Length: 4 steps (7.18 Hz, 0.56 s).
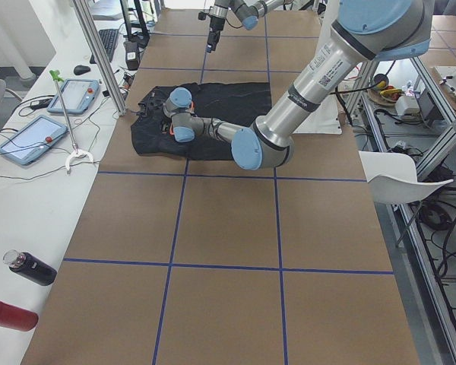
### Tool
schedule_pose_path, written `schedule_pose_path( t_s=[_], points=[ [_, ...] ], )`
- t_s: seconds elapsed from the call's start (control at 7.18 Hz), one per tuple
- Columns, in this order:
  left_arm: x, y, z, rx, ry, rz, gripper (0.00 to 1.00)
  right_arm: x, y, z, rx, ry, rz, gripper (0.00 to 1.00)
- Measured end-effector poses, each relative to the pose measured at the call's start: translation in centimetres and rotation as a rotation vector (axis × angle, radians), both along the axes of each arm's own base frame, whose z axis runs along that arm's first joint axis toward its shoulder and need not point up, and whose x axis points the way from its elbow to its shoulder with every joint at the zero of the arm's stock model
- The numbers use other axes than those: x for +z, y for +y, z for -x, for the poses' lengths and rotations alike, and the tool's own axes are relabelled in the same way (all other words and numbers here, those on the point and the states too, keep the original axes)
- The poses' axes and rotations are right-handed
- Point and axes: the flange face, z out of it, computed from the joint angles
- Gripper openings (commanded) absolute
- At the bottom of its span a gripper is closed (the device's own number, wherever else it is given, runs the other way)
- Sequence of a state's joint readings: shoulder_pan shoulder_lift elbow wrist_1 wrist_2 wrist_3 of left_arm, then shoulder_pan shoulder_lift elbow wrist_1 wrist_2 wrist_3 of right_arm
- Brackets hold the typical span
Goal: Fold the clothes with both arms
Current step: 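Lower the left gripper onto the shoulder while the right gripper reaches the hem corner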
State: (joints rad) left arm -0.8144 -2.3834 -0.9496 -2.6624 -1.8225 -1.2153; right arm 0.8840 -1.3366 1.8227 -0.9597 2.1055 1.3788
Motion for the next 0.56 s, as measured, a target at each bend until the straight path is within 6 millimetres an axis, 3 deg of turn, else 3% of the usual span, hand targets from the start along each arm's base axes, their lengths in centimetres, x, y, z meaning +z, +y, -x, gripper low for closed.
schedule_pose_path(
  t_s=[0.28, 0.56],
  points=[
    [-0.8, 2.0, 1.8, 0.012, 0.037, -0.035, 0.89, -1.4, 1.0, 0.5, 0.024, -0.046, 0.076, 1.00],
    [0.3, 7.0, 5.8, 0.080, 0.090, -0.051, 0.91, -3.0, 3.5, 2.0, 0.067, -0.114, 0.227, 0.99]
  ],
)
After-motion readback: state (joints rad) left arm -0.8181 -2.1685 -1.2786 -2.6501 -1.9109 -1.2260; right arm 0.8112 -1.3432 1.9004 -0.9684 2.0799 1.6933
